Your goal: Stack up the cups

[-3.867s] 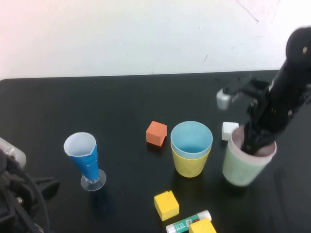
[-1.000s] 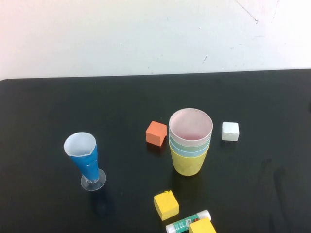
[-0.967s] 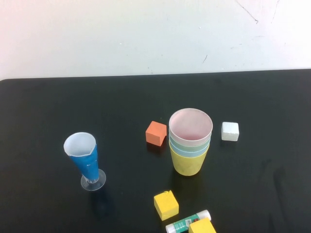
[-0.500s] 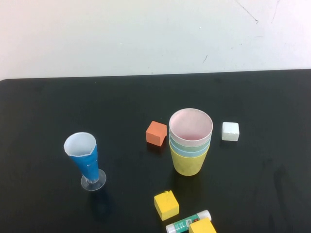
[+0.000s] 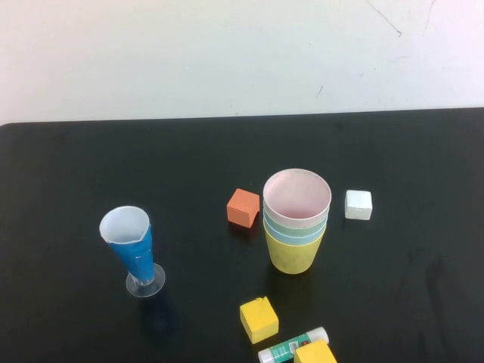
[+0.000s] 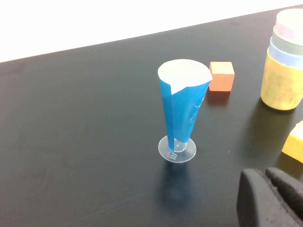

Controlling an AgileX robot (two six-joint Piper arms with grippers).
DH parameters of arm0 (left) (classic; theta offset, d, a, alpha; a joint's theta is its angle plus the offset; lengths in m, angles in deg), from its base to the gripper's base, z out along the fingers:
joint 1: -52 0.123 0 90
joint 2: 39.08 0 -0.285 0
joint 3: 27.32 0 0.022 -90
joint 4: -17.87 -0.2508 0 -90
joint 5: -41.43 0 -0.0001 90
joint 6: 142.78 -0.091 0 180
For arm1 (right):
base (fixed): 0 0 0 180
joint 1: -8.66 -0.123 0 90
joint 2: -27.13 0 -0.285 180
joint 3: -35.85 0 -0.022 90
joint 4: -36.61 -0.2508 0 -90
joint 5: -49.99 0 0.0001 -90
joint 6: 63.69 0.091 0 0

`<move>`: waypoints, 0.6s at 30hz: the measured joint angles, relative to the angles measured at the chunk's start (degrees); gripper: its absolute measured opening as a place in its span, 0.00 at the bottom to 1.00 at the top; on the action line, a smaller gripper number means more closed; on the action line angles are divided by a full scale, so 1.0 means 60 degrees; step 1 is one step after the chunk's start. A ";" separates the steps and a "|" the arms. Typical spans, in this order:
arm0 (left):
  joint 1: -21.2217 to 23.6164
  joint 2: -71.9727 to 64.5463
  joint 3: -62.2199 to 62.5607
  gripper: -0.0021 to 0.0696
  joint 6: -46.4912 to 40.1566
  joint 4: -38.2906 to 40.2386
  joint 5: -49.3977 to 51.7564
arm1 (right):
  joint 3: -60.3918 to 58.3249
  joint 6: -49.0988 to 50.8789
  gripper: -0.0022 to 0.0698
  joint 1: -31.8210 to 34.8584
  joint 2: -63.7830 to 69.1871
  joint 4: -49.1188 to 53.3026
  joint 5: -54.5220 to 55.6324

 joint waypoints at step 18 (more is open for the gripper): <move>0.0000 0.0000 0.0000 0.03 -0.0020 0.0000 0.0016 | -0.1864 1.0359 0.03 0.3563 -0.4459 0.9207 -0.1806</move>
